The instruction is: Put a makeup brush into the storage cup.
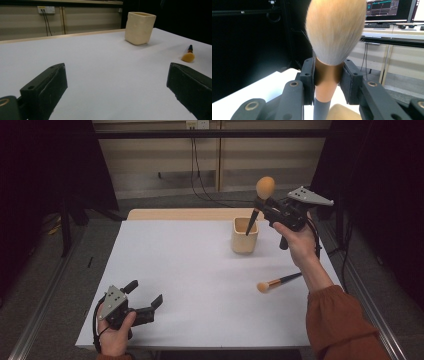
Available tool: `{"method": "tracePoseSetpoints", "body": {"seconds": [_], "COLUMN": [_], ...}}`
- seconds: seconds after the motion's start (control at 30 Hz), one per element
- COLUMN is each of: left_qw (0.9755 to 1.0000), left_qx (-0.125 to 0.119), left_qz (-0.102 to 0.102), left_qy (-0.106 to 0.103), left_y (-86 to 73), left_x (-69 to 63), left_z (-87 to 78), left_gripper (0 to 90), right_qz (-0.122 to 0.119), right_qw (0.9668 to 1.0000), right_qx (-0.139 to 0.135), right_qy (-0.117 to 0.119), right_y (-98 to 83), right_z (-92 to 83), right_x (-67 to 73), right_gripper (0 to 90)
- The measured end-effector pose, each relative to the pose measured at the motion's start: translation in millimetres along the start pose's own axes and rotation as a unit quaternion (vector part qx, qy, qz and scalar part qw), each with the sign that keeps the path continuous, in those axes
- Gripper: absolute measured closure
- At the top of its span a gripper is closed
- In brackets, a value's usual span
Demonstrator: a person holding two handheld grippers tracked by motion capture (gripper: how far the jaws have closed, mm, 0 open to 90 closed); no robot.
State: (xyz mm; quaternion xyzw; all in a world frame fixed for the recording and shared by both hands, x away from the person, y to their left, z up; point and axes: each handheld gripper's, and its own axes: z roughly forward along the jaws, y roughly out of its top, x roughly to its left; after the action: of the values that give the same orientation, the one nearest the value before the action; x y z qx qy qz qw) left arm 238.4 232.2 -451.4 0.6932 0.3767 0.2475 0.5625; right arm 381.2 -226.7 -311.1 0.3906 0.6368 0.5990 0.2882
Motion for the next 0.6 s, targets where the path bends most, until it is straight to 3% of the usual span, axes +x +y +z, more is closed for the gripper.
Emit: {"method": "tracePoseSetpoints", "body": {"seconds": [0.27, 0.43, 0.6], "left_qw": [1.0000, 1.0000, 1.0000], "left_qx": [-0.002, -0.002, -0.004], "left_qz": [0.000, -0.001, 0.000], "left_qy": [0.005, 0.006, 0.002], "left_y": [-1.4, -1.4, -1.3], "left_x": [-0.6, -0.1, -1.0], "left_z": [0.1, -0.1, 0.6], "left_gripper": [3.1, 3.1, 2.7], "right_qz": [-0.011, -0.016, -0.014], "right_qw": [0.9997, 0.9995, 0.9996], "right_qx": [-0.007, 0.003, -0.005], "right_qy": [-0.019, -0.026, -0.022], "right_y": [6.5, 4.8, 1.4], "right_z": [18.1, 27.5, 29.7], "right_x": [-5.2, -9.3, -10.5], "right_gripper": [66.4, 66.4, 66.3]}}
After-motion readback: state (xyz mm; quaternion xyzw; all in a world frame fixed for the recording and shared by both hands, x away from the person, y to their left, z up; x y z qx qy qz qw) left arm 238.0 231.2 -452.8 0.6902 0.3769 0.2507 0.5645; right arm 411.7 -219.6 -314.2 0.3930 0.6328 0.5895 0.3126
